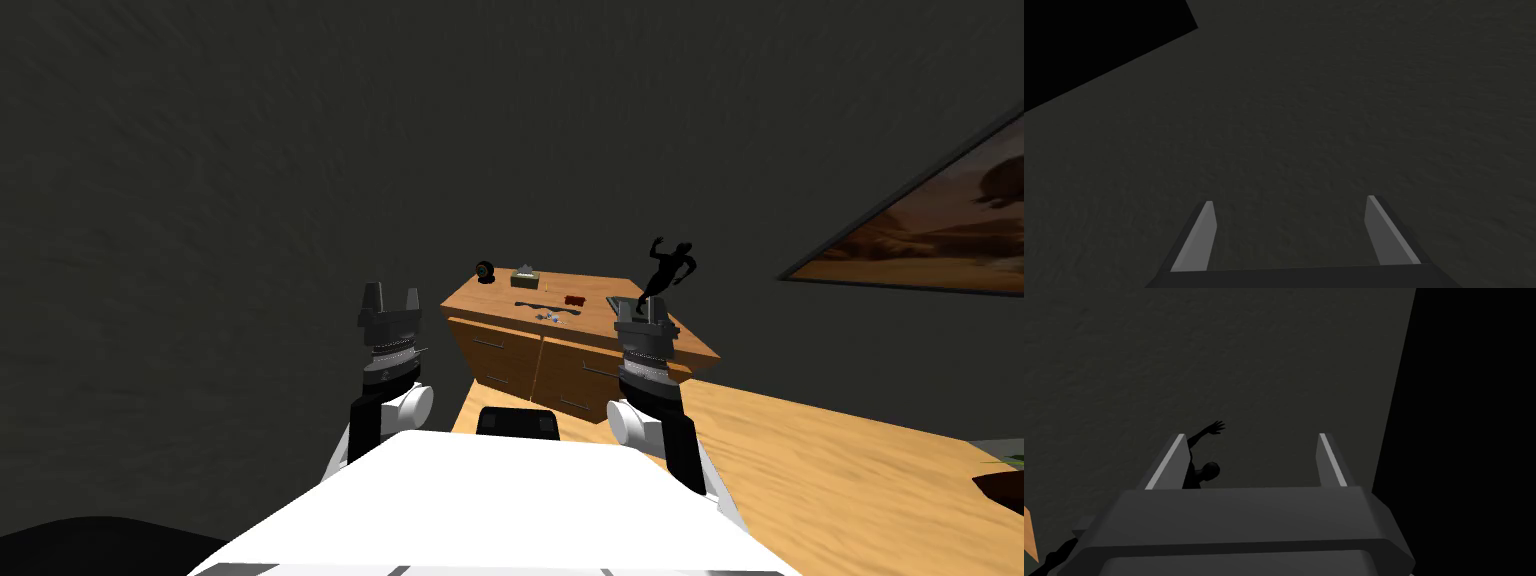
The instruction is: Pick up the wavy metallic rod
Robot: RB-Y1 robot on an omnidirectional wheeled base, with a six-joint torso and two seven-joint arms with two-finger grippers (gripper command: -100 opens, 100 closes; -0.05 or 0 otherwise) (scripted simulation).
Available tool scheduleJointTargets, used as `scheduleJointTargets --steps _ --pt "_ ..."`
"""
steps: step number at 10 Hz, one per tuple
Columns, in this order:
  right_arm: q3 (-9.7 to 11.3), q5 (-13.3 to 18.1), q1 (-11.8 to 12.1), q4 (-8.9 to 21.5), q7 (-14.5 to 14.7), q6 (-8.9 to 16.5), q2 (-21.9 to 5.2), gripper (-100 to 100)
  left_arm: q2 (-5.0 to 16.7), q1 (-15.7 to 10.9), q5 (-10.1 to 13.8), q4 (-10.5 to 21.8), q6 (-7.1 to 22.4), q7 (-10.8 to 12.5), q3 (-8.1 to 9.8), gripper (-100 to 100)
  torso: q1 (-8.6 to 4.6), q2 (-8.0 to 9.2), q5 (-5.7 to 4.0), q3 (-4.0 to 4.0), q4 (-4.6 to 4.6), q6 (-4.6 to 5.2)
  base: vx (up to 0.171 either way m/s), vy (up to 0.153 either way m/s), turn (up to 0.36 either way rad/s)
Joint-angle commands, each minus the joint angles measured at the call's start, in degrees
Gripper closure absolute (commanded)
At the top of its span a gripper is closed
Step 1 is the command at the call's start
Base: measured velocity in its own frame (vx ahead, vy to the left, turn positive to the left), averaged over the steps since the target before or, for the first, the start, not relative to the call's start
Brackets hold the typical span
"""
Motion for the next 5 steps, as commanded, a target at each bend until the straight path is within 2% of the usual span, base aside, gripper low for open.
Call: scheduleJointTargets --steps 1,5 --pt "-0.94 -1.1 0.02 -0.76 1.37 1.42 -2.27 -100 0.0 0.0 0.0 0.0 0.0 0.0 0.0 0 0.0 0.0 0.0 0.0 0.0 0.0 -0.021 0.007 0.07" --pt "-4.34 -5.12 0.56 -3.12 6.19 6.74 -8.12 -100 0.0 -0.01 0.0 0.0 0.0 0.0 0.0 0 -0.06 0.26 -0.01 0.15 0.06 -0.01 -0.058 -0.007 0.097"
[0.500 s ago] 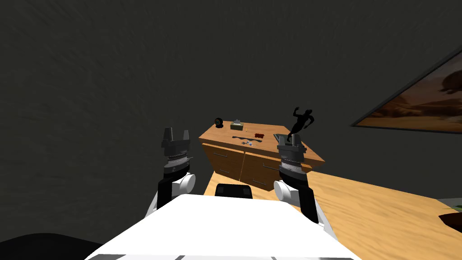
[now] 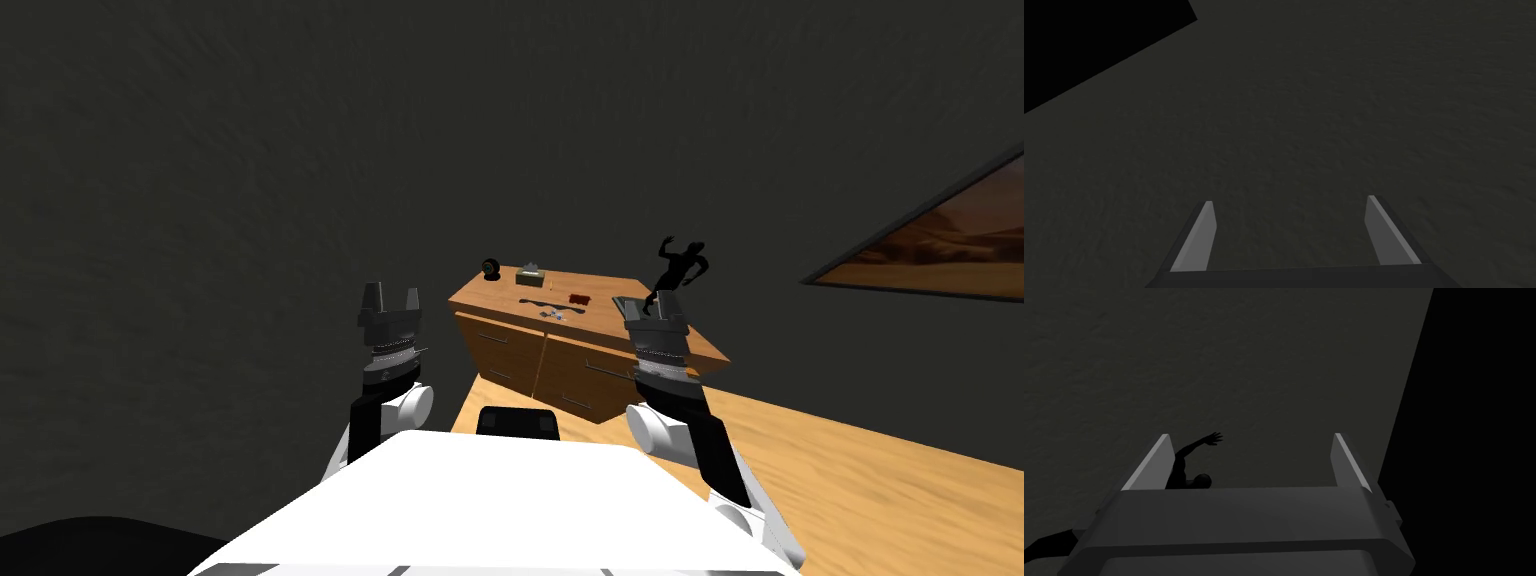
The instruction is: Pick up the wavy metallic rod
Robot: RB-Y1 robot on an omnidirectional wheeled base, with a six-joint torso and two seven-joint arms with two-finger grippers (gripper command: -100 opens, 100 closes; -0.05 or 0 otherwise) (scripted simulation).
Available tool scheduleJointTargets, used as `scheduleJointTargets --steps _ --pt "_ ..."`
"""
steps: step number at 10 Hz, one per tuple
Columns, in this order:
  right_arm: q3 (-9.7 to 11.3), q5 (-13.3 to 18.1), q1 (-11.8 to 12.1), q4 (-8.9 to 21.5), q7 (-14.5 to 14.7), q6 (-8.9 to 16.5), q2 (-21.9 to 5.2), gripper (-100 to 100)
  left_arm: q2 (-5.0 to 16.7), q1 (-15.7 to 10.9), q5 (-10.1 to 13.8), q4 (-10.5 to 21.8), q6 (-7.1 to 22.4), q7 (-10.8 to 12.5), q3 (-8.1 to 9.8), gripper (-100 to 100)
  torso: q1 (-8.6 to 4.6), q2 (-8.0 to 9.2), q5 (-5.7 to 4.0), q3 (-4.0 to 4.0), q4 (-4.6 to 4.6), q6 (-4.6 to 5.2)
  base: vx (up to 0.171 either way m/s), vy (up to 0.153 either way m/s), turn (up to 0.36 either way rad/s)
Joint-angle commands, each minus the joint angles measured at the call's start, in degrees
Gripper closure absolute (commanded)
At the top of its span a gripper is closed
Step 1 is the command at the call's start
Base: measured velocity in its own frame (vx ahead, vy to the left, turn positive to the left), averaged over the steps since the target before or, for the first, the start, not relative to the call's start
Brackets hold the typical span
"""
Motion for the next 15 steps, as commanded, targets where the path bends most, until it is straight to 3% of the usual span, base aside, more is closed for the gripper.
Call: scheduleJointTargets --steps 1,2,4,5,7,10,11,12,13,14,15 --pt "-1.85 -2.17 0.27 -1.03 2.74 2.86 -2.86 -100 0.0 0.0 0.0 0.0 0.0 0.0 0.0 0 0.0 0.0 0.0 0.0 0.0 0.0 -0.059 -0.002 0.12" --pt "-1.85 -2.17 0.27 -1.03 2.74 3.05 -2.88 -100 0.0 0.0 0.0 0.0 0.0 0.0 0.0 0 0.02 -0.01 0.0 -0.01 0.0 0.0 -0.044 -0.002 0.028" --pt "-4.59 -5.42 1.13 -2.53 6.3 6.88 -6.8 -100 0.0 0.0 0.0 0.0 0.0 0.0 0.0 0 0.01 -0.09 0.0 -0.05 -0.02 0.0 -0.046 -0.004 0.145" --pt "-4.59 -5.42 1.13 -2.53 6.44 7.48 -6.95 -100 0.0 0.0 0.0 0.0 0.0 0.0 0.0 0 0.03 -0.06 0.0 -0.04 -0.01 0.0 -0.04 -0.003 0.057" --pt "-7.76 -9.14 2.38 -4.02 10.22 11.38 -10.85 -100 0.0 0.0 0.0 0.0 0.0 0.0 0.0 0 0.02 -0.1 0.0 -0.06 -0.02 -0.01 -0.044 -0.006 0.191" --pt "-9.48 -11.22 3.16 -4.72 12.84 15.54 -13.92 -100 0.0 0.0 0.0 0.0 0.0 0.0 0.0 0 0.0 -0.11 0.0 -0.06 -0.02 0.0 -0.037 -0.008 0.094" --pt "-11.28 -13.36 4.05 -5.37 15.14 17.43 -16.4 -100 0.0 0.01 0.0 0.0 0.0 0.0 0.01 0 0.0 -0.14 -0.01 -0.08 -0.03 0.02 -0.033 -0.004 0.194" --pt "-11.28 -13.36 4.05 -5.37 15.14 18.54 -16.46 -100 0.0 0.0 0.0 0.0 0.0 0.0 0.0 0 0.0 -0.14 0.0 -0.08 -0.03 -0.01 -0.026 -0.01 0.081" --pt "-13.14 -15.58 5.03 -5.96 17.49 20.62 -19.0 -100 0.0 0.01 0.0 0.0 0.0 0.0 0.01 0 -0.01 -0.16 -0.01 -0.09 -0.03 0.03 -0.031 -0.006 0.167" --pt "-13.14 -15.58 5.03 -5.96 17.49 21.69 -19.1 -100 0.0 0.01 0.0 0.0 0.0 0.0 0.0 0 -0.01 -0.16 0.0 -0.09 -0.03 0.0 -0.026 -0.008 0.101" --pt "-15.07 -17.87 6.12 -6.49 19.87 23.81 -21.68 -100 0.0 0.01 0.0 0.0 0.0 0.0 0.01 0 0.0 -0.17 -0.01 -0.1 -0.04 0.02 -0.029 -0.003 0.237"
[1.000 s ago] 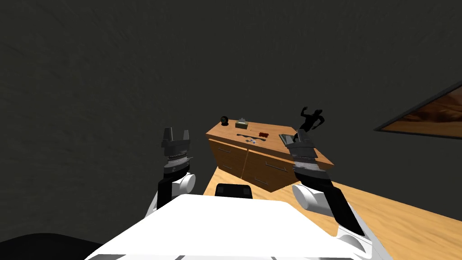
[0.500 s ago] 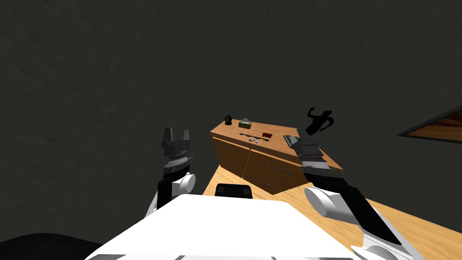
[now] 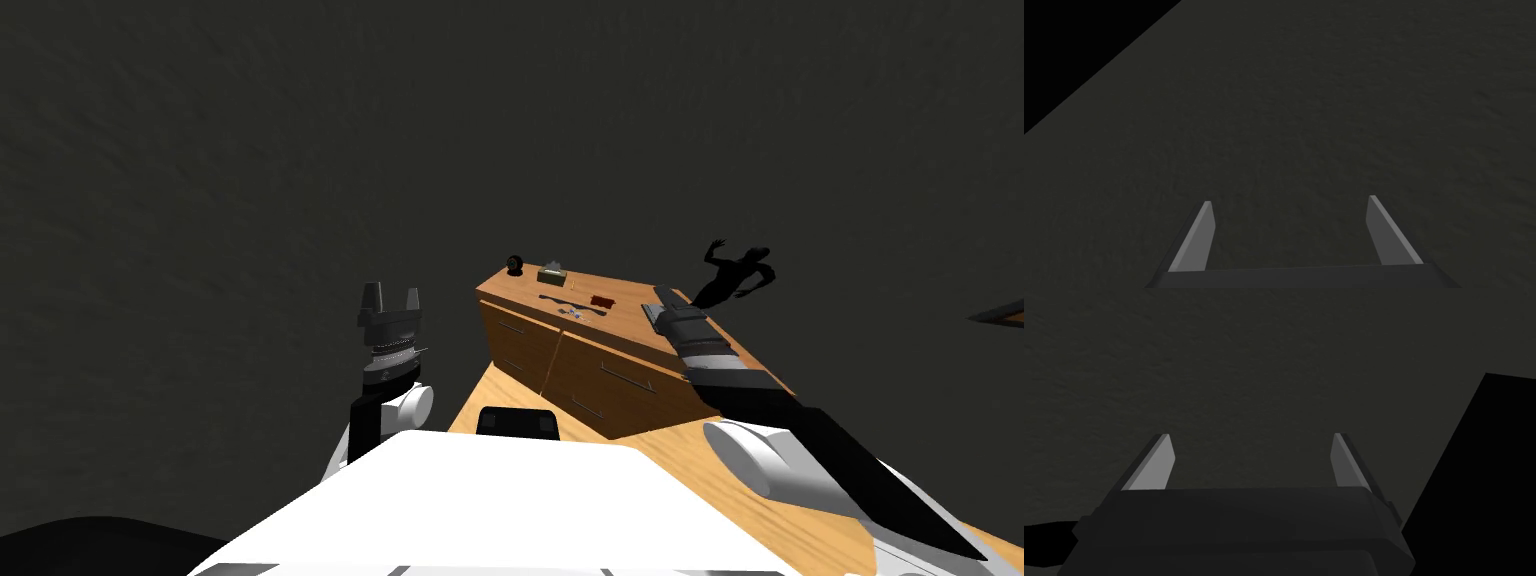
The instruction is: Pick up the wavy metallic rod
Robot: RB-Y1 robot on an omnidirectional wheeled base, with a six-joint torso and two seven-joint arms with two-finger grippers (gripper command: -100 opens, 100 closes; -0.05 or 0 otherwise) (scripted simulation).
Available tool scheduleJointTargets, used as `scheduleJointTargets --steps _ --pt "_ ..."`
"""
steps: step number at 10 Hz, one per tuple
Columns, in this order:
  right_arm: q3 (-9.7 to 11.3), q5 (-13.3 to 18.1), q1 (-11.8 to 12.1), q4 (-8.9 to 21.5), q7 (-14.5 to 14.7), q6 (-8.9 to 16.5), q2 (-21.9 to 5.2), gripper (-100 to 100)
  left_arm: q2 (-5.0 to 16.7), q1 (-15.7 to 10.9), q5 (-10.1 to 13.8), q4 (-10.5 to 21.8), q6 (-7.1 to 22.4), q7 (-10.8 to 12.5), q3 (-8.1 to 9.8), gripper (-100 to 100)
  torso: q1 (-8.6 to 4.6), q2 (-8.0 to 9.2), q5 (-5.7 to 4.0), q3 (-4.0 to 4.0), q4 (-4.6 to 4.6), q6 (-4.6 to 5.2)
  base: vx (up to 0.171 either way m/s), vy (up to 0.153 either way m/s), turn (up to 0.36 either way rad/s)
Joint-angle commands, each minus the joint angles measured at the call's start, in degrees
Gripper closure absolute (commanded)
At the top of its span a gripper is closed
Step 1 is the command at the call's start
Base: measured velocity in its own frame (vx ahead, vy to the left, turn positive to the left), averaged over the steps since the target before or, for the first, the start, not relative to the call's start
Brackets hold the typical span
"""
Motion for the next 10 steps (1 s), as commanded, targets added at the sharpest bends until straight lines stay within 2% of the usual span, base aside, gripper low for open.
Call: scheduleJointTargets --steps 1,2,3,4,5,6,8,9,10 --pt "-1.02 -1.18 0.57 -0.31 1.39 2.5 -1.49 -100 0.0 0.0 0.0 0.0 0.0 0.0 0.0 0 0.0 0.0 0.0 0.0 0.0 0.0 -0.023 -0.01 0.088" --pt "-3.0 -3.54 1.76 -0.77 3.82 4.38 -3.82 -100 0.0 0.01 0.0 0.0 0.0 0.0 0.01 0 -0.01 -0.02 -0.01 -0.01 0.0 0.05 -0.024 -0.007 0.182" --pt "-3.0 -3.54 1.76 -0.77 3.82 5.87 -4.33 -100 0.0 0.0 0.0 0.0 0.0 0.0 0.0 0 -0.02 -0.02 0.0 -0.01 0.0 0.01 -0.02 -0.012 0.099" --pt "-5.03 -5.94 3.06 -1.16 6.25 7.79 -6.68 -100 0.0 0.01 0.0 0.0 0.0 0.0 0.01 0 -0.03 -0.04 -0.01 -0.02 0.0 0.05 -0.022 -0.009 0.232" --pt "-5.03 -5.94 3.06 -1.16 6.27 9.33 -7.27 -100 0.0 0.0 0.0 0.0 0.0 0.0 0.0 0 -0.03 -0.04 -0.01 -0.02 -0.01 0.0 -0.017 -0.013 0.115" --pt "-7.08 -8.26 4.45 -1.48 8.72 10.98 -9.27 -100 0.0 0.01 0.0 0.0 0.0 0.0 0.01 0 -0.03 -0.05 -0.02 -0.03 -0.01 0.05 -0.024 -0.008 0.232" --pt "-7.08 -8.39 4.45 -1.48 8.72 12.87 -10.29 -100 0.0 0.01 0.0 0.0 0.0 0.0 0.01 0 -0.04 -0.05 -0.02 -0.03 -0.01 0.05 -0.012 -0.011 0.04" --pt "-9.17 -10.87 5.95 -1.71 11.17 15.04 -12.94 -100 0.0 0.02 0.0 0.0 0.0 0.0 0.01 0 -0.02 -0.08 -0.02 -0.04 -0.01 0.07 -0.011 -0.004 0.197" --pt "-9.17 -10.87 5.95 -1.71 11.17 16.48 -13.38 -100 0.0 0.01 0.0 0.0 0.0 0.0 0.0 0 -0.01 -0.09 -0.01 -0.05 -0.02 0.01 -0.012 -0.012 0.162"
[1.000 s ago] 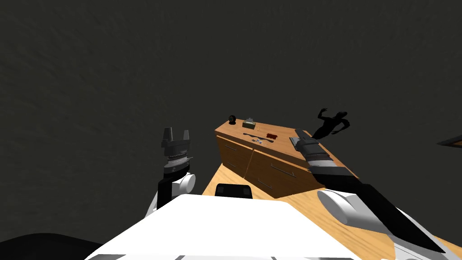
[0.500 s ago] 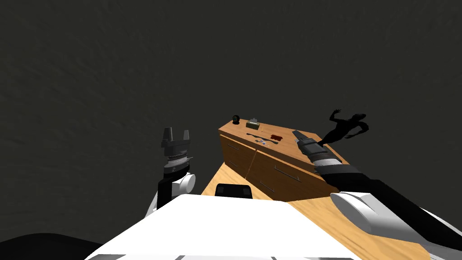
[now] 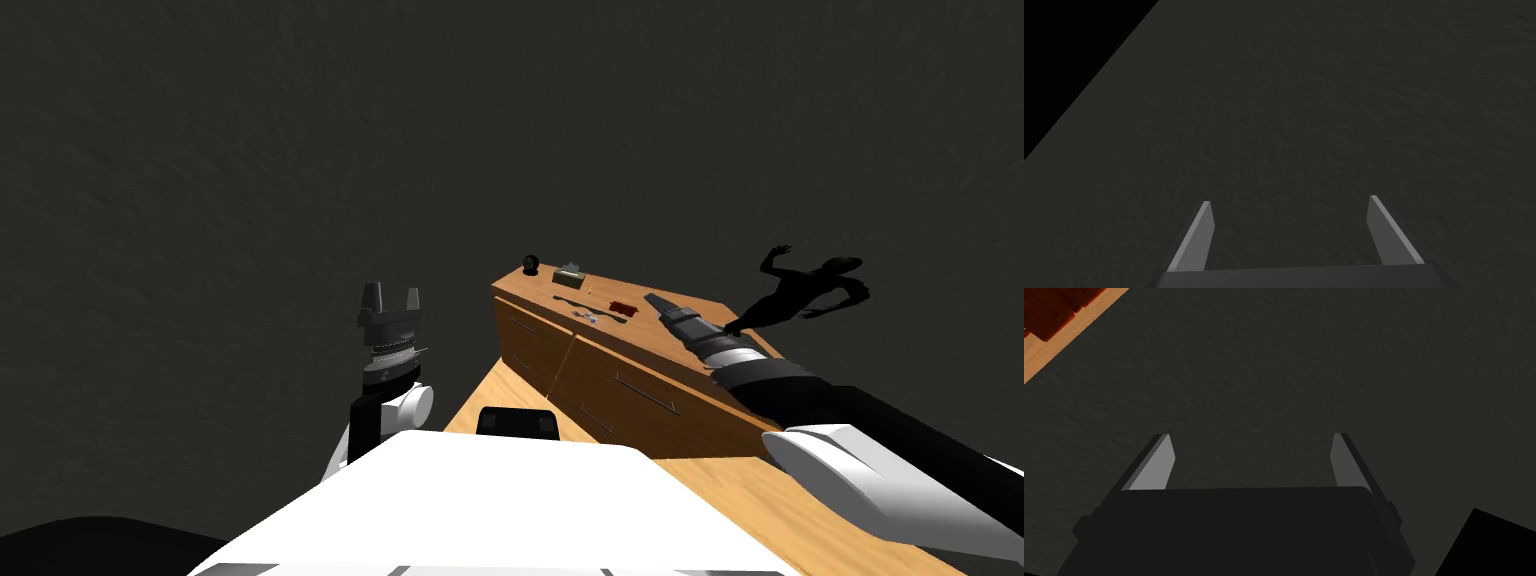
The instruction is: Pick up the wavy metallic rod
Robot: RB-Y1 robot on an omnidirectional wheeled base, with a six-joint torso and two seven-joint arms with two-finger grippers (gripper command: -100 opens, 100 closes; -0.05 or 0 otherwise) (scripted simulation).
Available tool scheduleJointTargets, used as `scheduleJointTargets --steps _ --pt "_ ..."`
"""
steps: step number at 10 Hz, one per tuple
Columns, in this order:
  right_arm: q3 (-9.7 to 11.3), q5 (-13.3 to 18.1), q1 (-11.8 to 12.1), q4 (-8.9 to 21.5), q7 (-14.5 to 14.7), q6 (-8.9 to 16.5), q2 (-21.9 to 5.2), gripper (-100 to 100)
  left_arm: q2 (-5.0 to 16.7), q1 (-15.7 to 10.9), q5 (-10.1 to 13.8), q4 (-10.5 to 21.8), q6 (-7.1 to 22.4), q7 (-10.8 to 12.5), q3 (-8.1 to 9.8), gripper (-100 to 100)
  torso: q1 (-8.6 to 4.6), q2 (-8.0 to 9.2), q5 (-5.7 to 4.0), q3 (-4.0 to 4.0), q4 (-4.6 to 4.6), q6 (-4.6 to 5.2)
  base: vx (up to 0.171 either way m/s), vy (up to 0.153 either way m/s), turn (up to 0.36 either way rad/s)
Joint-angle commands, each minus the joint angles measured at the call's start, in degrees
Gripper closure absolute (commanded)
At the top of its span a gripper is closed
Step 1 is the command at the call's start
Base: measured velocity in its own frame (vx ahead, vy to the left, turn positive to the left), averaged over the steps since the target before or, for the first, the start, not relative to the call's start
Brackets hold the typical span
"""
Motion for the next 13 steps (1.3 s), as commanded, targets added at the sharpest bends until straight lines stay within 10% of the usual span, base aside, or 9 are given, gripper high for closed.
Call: scheduleJointTargets --steps 1,13 --pt "-2.37 -2.86 1.78 -0.01 2.83 2.86 -2.86 -100 0.0 0.0 0.0 0.0 0.0 0.0 0.0 0 0.0 0.0 0.0 0.0 0.0 0.0 -0.015 -0.014 0.246" --pt "-12.82 -14.74 10.89 0.58 14.31 21.61 -18.51 -100 0.0 0.01 0.0 0.0 0.0 0.0 0.01 0 -0.05 -0.06 -0.02 -0.04 -0.01 0.03 -0.006 -0.017 0.166"
